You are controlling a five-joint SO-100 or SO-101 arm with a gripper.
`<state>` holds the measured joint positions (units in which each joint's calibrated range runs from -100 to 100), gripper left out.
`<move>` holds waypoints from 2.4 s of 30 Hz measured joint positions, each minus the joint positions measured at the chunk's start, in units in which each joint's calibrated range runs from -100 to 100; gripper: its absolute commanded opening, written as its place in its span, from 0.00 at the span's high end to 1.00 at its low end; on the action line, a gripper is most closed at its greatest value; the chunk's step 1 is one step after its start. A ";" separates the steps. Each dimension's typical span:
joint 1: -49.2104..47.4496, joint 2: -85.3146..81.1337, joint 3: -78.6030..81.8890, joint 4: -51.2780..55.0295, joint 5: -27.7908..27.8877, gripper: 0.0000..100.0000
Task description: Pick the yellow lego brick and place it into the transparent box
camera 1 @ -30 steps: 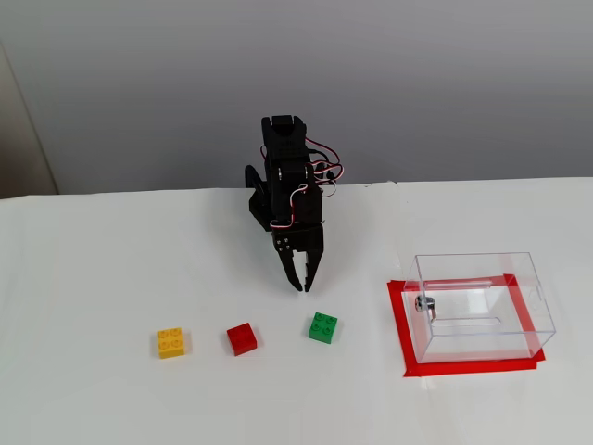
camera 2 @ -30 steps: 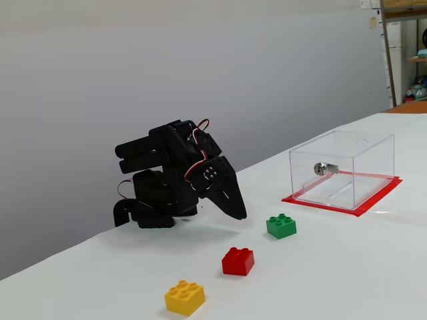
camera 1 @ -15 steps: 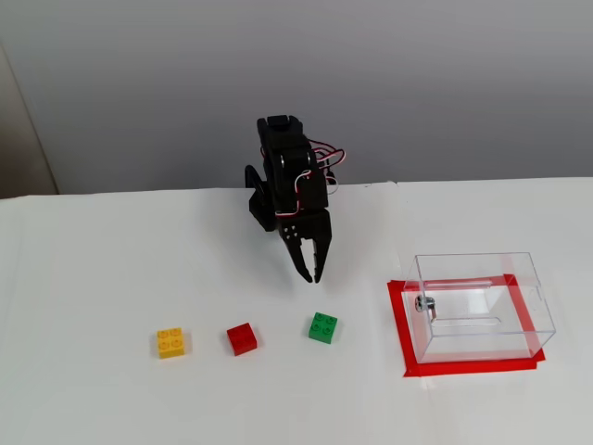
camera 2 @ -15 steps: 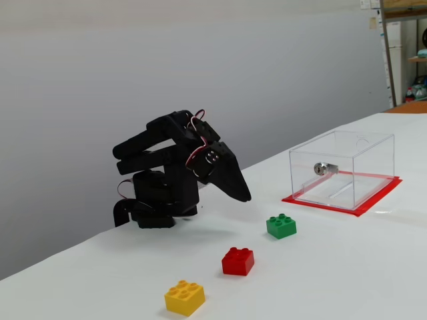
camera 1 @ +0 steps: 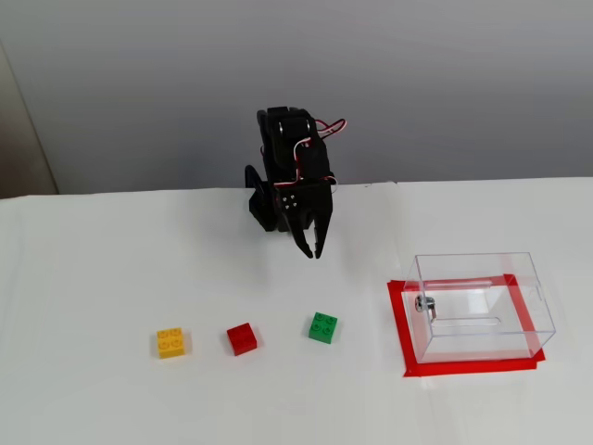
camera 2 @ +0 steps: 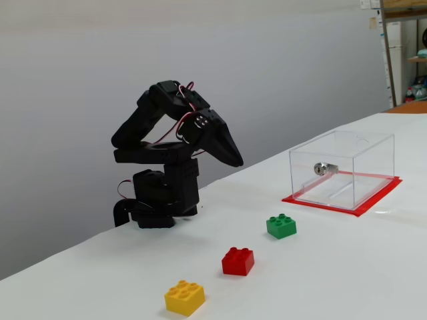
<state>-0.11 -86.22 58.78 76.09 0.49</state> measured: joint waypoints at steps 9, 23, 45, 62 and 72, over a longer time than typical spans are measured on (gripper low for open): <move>12.29 24.61 -23.92 0.00 0.20 0.97; 39.85 29.01 -27.18 0.00 0.00 0.97; 56.30 66.89 -43.42 4.11 0.00 0.74; 47.76 77.29 -49.87 3.94 -0.20 0.74; 47.65 83.97 -52.43 0.77 -13.24 0.74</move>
<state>47.54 -2.24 6.35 76.86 -12.75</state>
